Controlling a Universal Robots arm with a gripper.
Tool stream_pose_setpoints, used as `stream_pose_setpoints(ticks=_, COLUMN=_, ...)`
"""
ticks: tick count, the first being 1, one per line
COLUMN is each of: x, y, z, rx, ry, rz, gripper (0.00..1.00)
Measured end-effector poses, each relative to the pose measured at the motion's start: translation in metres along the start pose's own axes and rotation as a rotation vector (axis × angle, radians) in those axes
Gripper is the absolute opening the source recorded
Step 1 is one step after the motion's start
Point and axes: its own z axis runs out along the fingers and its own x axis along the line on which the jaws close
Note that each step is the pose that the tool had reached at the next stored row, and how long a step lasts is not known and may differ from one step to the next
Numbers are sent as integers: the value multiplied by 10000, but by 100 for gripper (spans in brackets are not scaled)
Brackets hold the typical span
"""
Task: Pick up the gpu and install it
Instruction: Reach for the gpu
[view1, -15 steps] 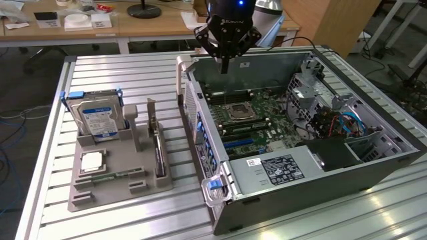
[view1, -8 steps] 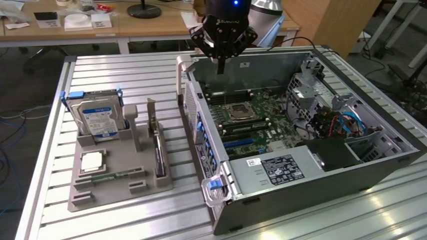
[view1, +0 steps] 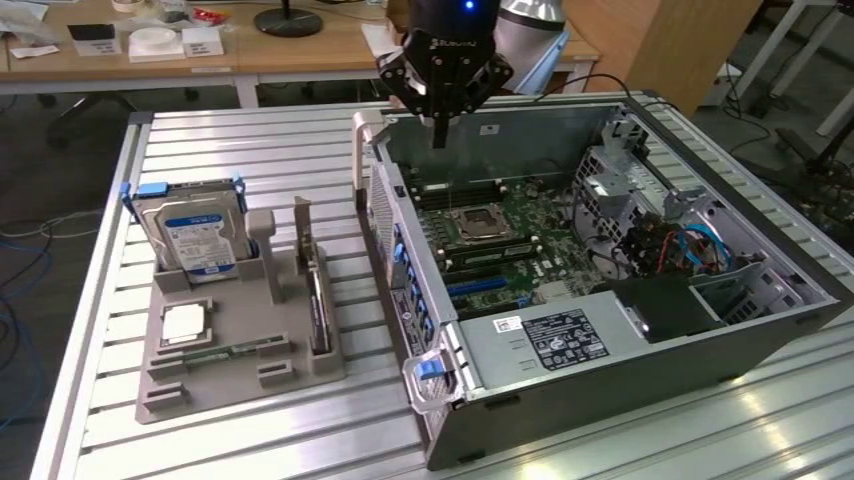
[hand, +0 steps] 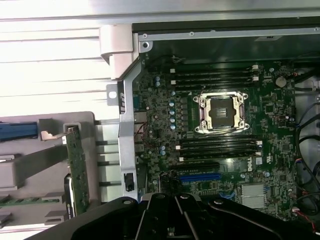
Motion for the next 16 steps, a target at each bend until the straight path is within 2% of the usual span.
stream_pose_setpoints(ticks=16, x=83, y=-6, z=-1, rx=0, ry=0, rz=0, gripper=11)
